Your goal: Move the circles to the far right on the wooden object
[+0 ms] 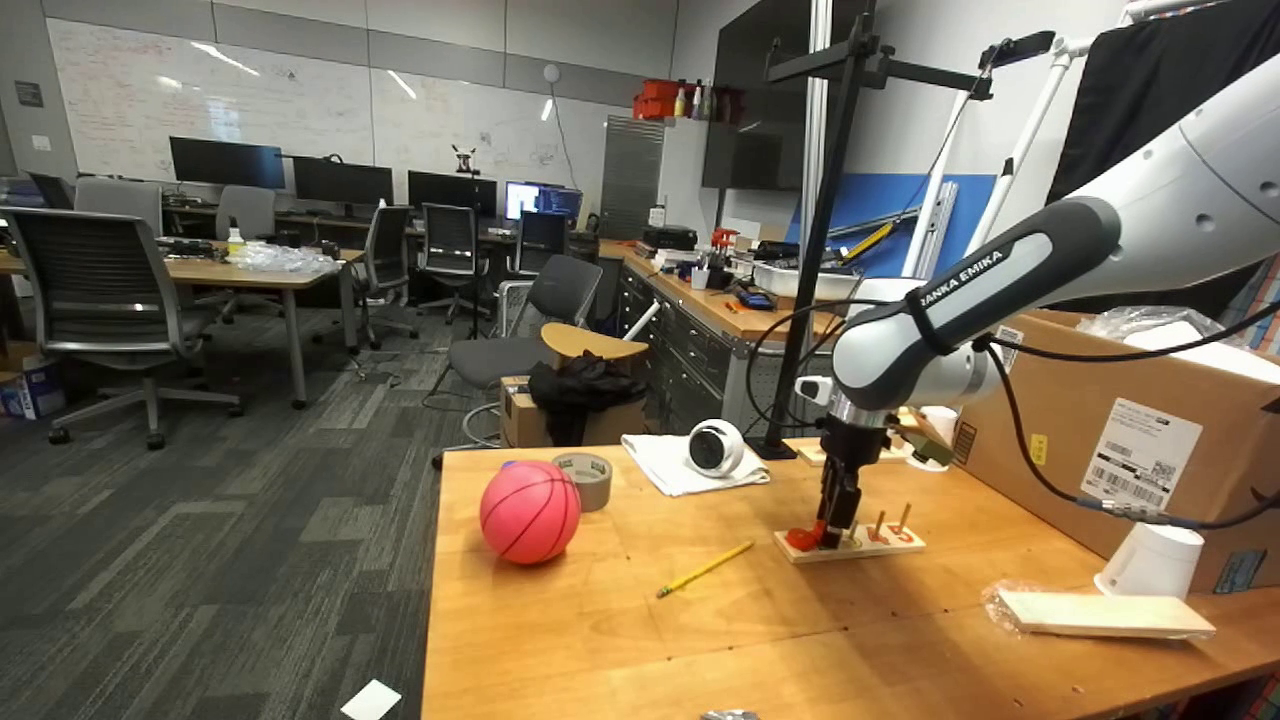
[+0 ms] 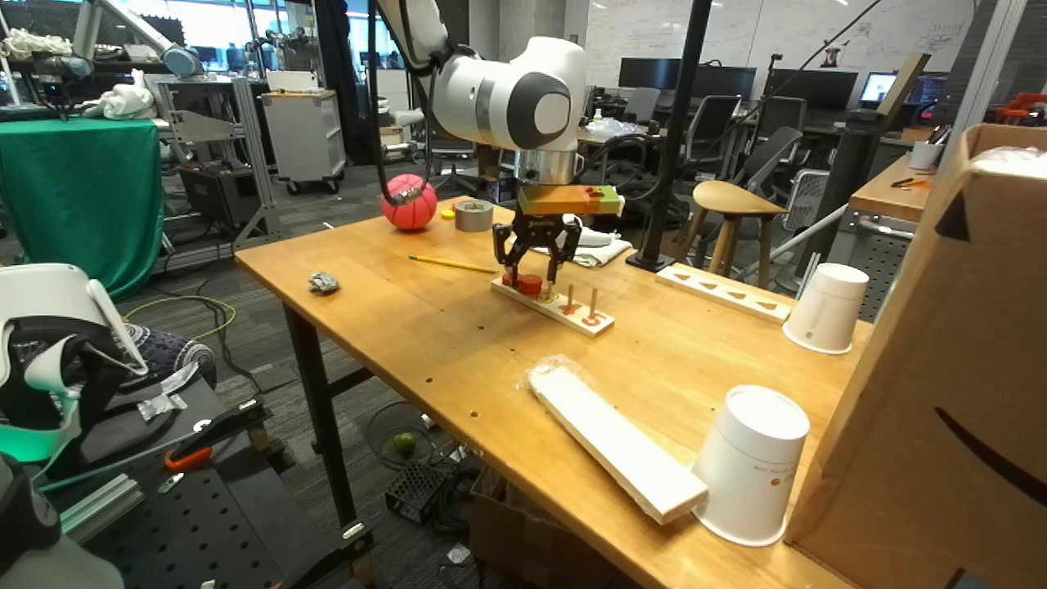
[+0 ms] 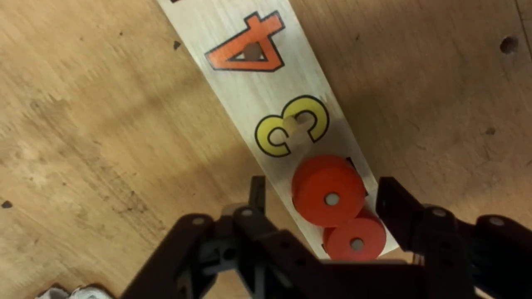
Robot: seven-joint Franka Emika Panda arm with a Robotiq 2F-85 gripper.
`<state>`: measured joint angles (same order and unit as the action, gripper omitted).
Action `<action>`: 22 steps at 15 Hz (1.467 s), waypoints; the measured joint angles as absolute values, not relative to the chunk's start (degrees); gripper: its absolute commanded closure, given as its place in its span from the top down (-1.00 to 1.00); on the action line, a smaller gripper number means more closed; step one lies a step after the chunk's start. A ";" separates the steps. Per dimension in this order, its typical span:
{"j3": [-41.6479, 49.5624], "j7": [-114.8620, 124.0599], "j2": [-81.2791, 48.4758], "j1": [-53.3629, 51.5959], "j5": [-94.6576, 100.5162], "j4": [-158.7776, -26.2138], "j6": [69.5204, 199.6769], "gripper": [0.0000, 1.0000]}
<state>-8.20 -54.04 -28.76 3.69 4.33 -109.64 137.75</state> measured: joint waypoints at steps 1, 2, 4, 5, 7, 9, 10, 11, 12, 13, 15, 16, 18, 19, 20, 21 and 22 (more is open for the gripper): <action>-8.20 -54.04 -28.76 3.64 4.33 -109.63 137.74 -0.39; -8.20 -54.04 -28.76 3.58 4.33 -109.63 137.73 -0.52; -8.20 -54.04 -28.76 3.42 4.34 -109.57 137.69 -0.59; -8.20 -54.04 -28.78 3.33 4.38 -109.50 137.65 -0.59; -8.17 -54.03 -28.80 3.11 4.65 -109.32 137.51 -0.59; -8.12 -53.91 -28.80 2.86 5.59 -108.95 137.39 -0.59; -8.06 -53.88 -28.79 2.72 6.05 -108.67 137.35 -0.59; -7.98 -53.82 -28.77 2.57 6.52 -108.33 137.29 -0.59; -7.83 -53.76 -28.70 2.38 6.85 -108.04 137.24 -0.59; -7.65 -53.61 -28.62 2.18 7.33 -107.72 137.18 -0.59; -7.33 -53.12 -28.26 1.80 8.29 -107.30 137.08 -0.59; -7.17 -52.83 -28.08 1.65 8.72 -107.05 137.00 -0.59; -6.74 -52.27 -27.44 1.52 9.26 -106.58 136.65 -0.59; -6.39 -51.91 -26.90 1.52 9.48 -106.42 136.37 -0.59; -5.97 -51.52 -26.39 1.53 9.66 -106.27 136.11 -0.59; -5.44 -50.97 -25.83 1.54 9.85 -106.17 135.84 -0.59; -4.88 -50.42 -25.26 1.57 9.89 -106.15 135.49 -0.59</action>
